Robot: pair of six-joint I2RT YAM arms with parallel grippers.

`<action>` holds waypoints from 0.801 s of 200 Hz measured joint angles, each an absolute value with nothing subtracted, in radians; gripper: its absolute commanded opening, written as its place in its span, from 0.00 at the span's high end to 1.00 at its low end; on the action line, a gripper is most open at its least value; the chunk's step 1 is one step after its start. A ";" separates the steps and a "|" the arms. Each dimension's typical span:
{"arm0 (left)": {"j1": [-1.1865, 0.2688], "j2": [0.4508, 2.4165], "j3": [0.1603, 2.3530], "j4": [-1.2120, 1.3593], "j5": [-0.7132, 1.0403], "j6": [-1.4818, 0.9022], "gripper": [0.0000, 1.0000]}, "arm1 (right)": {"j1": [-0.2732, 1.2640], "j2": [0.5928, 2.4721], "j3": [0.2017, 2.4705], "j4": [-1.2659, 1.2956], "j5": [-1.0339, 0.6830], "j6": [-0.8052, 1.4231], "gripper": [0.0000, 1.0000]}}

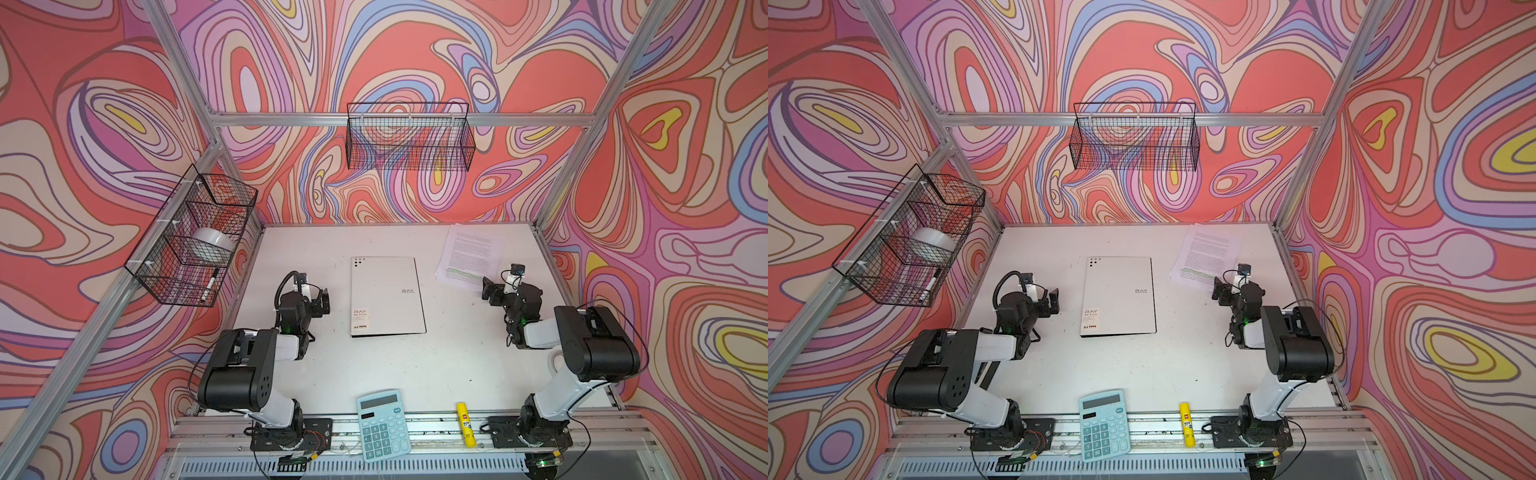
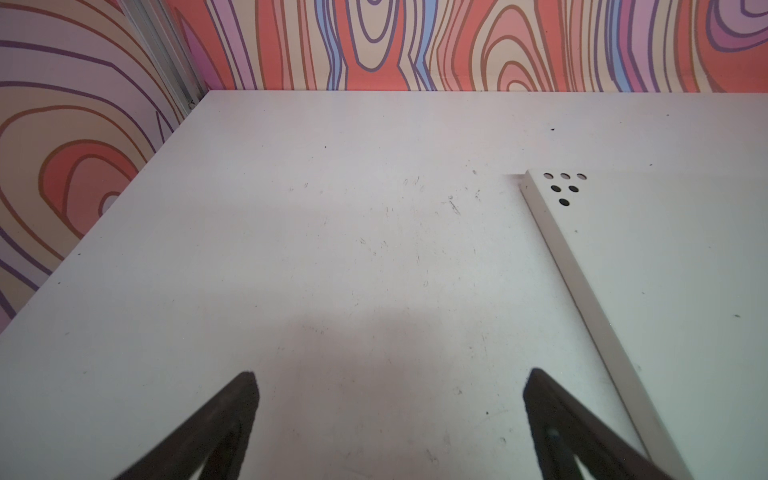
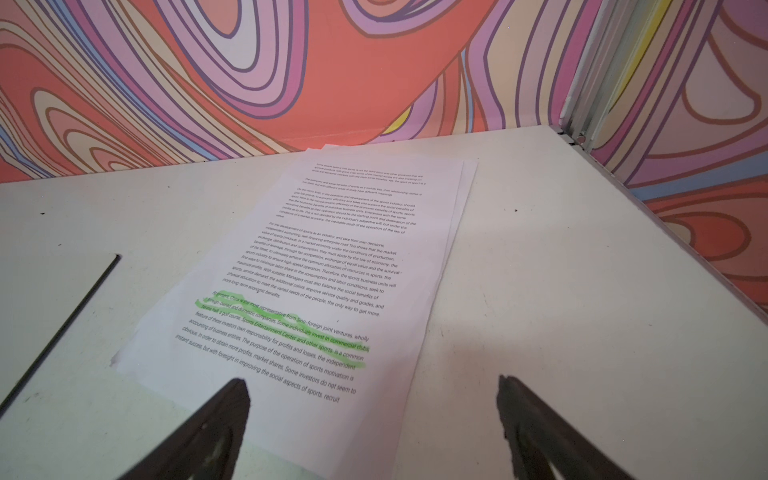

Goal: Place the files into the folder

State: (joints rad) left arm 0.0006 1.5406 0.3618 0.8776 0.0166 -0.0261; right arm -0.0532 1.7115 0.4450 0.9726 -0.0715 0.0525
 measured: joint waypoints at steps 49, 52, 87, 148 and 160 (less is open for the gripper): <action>0.001 1.541 0.362 0.878 0.017 -0.027 0.00 | -0.053 1.711 0.445 0.973 -0.072 0.052 0.02; 0.001 1.541 0.362 0.878 0.017 -0.027 0.00 | -0.053 1.711 0.445 0.973 -0.072 0.052 0.02; 0.001 1.541 0.362 0.878 0.017 -0.026 0.00 | -0.053 1.711 0.445 0.973 -0.072 0.052 0.02; 0.001 1.541 0.362 0.878 0.019 -0.025 0.00 | -0.053 1.711 0.446 0.971 -0.071 0.052 0.01; 0.001 1.541 0.362 0.878 0.033 -0.016 0.00 | -0.046 1.711 0.450 0.964 -0.062 0.049 0.01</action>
State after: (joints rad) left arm 0.0006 1.5406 0.3618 0.8783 0.0334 -0.0162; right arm -0.0463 1.7115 0.4496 0.9642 -0.0616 0.0486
